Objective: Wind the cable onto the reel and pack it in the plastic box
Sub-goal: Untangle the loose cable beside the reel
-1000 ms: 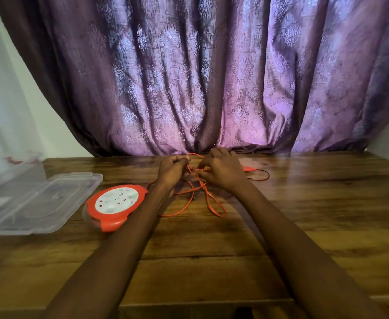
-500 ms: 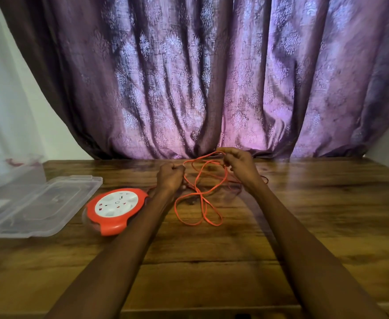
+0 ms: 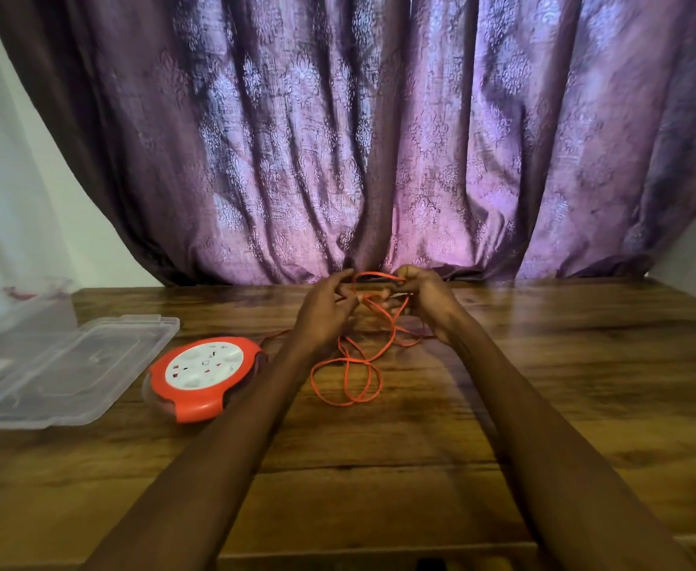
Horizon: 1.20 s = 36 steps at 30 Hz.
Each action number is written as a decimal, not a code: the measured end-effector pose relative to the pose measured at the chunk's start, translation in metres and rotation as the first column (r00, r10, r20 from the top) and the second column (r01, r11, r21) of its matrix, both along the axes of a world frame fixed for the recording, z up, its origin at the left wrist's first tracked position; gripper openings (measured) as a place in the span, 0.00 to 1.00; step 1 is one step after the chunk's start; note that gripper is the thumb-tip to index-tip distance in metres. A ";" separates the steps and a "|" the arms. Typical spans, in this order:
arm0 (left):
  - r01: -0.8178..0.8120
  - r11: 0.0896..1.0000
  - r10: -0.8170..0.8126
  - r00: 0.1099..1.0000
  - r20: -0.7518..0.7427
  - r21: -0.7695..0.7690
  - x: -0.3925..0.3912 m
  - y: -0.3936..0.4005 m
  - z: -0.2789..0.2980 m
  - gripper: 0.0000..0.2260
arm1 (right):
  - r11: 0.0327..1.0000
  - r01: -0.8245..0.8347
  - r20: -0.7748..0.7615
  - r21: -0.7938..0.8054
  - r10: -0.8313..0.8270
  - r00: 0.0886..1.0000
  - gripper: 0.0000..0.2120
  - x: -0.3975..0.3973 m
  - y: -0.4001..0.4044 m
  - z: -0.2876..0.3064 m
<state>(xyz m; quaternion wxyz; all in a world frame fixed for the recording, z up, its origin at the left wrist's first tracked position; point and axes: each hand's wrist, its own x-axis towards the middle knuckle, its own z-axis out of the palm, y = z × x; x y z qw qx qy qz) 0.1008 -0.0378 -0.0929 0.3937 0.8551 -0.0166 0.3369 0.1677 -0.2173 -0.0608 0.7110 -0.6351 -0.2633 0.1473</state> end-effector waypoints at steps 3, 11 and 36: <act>0.069 0.998 -0.069 0.996 0.059 0.003 0.001 -0.004 0.007 0.08 | 1.000 0.000 0.028 -0.020 0.000 1.000 0.10 0.004 -0.001 -0.002; 0.009 0.985 0.013 0.992 0.124 -0.171 0.000 0.007 0.028 0.09 | 0.970 0.235 0.065 0.054 -0.239 0.969 0.18 0.001 -0.004 -0.010; 0.123 0.958 -0.158 0.980 -0.121 -0.260 -0.009 0.027 0.033 0.10 | 0.675 0.693 0.876 -0.254 -0.143 0.460 0.26 0.002 -0.023 -0.008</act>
